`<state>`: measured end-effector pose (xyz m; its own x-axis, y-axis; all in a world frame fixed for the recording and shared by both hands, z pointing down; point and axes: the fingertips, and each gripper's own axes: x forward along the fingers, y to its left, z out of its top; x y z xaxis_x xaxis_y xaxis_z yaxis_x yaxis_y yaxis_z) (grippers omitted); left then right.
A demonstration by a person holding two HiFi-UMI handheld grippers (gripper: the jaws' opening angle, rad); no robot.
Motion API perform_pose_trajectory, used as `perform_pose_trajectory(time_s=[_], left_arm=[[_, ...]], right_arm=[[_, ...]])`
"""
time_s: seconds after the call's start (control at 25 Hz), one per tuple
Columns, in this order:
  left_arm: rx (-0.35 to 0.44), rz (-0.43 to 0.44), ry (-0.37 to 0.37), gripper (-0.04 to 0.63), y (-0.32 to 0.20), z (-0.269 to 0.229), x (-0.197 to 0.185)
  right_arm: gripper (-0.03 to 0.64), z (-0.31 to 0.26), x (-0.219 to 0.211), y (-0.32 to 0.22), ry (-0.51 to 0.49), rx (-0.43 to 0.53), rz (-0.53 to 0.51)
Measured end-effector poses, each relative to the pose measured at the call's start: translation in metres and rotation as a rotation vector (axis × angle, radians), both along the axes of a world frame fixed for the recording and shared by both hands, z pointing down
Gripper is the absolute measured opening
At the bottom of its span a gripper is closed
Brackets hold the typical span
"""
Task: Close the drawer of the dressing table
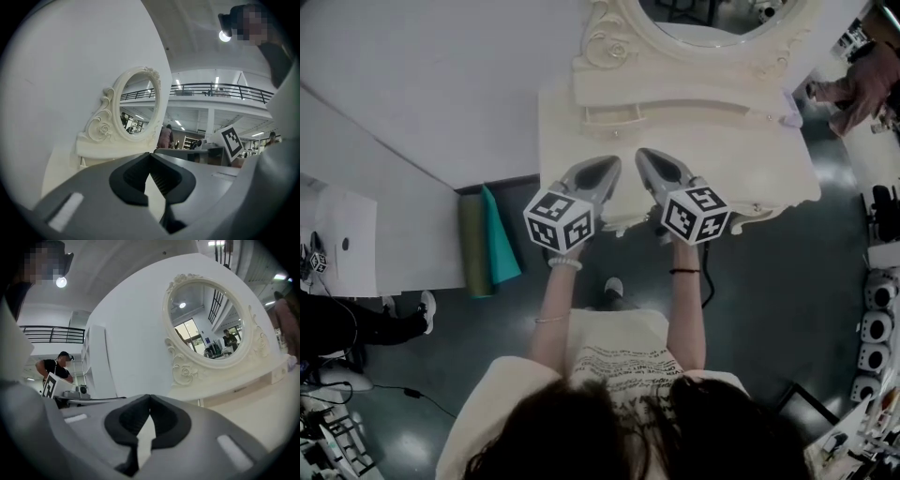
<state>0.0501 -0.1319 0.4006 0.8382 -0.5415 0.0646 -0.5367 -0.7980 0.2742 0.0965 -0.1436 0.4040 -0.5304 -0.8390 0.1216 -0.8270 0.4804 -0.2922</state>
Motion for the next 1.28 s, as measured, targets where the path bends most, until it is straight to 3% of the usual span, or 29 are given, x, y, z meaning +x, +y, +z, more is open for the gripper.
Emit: perform_pose_trajectory(time_s=[0.52, 1.28], left_arm=[[-0.049, -0.059, -0.014, -0.009, -0.033, 0.021, 0.007], [-0.137, -0.056, -0.046, -0.009, -0.057, 0.054, 0.001]], right_arm=[[0.003, 0.015, 0.003, -0.035, 0.008, -0.033, -0.07], [0.003, 0.038, 0.005, -0.063, -0.009, -0.099, -0.052]])
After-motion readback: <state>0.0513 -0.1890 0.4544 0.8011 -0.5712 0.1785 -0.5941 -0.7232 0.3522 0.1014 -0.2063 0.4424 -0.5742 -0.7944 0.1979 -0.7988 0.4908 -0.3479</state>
